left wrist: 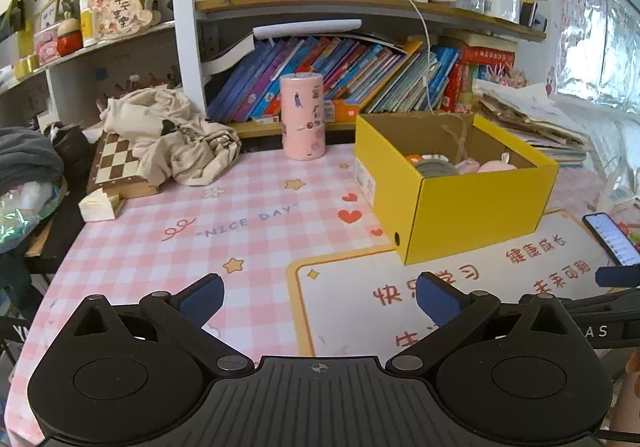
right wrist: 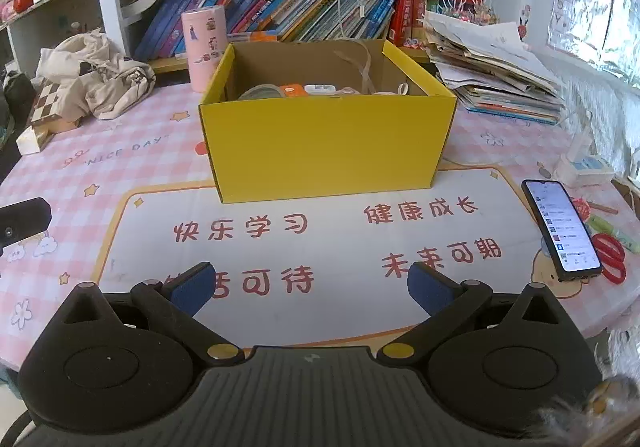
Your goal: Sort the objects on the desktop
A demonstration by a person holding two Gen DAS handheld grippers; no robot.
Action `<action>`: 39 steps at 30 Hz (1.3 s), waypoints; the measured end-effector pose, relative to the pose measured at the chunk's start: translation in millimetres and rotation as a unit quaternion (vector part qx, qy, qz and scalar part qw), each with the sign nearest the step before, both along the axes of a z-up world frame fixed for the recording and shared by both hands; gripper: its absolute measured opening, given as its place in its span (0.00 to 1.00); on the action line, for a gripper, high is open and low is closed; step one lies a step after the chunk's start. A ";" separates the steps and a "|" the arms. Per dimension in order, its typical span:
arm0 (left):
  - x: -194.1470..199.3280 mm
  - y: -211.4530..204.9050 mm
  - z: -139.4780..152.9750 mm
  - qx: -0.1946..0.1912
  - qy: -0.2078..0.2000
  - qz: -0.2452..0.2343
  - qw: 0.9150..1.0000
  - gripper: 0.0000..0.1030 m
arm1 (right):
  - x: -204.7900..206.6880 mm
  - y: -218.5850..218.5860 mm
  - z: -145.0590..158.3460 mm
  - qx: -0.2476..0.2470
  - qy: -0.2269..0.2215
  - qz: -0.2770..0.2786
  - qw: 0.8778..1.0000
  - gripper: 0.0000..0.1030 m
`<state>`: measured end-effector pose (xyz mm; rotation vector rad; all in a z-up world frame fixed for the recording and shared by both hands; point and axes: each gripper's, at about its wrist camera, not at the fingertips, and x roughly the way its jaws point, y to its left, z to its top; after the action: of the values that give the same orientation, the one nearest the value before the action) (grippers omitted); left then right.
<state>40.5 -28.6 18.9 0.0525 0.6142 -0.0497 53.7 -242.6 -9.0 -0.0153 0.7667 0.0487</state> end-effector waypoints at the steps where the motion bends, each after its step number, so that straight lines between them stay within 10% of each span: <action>1: -0.6 1.0 -0.3 0.001 0.001 0.000 1.000 1.00 | -1.2 1.5 -0.1 -0.002 0.000 0.001 1.000 1.00; 39: -18.1 31.4 -6.3 -0.010 0.013 0.011 1.000 1.00 | -16.4 27.1 -3.9 -0.017 0.006 0.022 1.000 1.00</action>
<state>22.4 2.8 12.6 0.0258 0.6405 -0.0348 37.4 -215.5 -12.9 -0.0643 0.7798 0.0775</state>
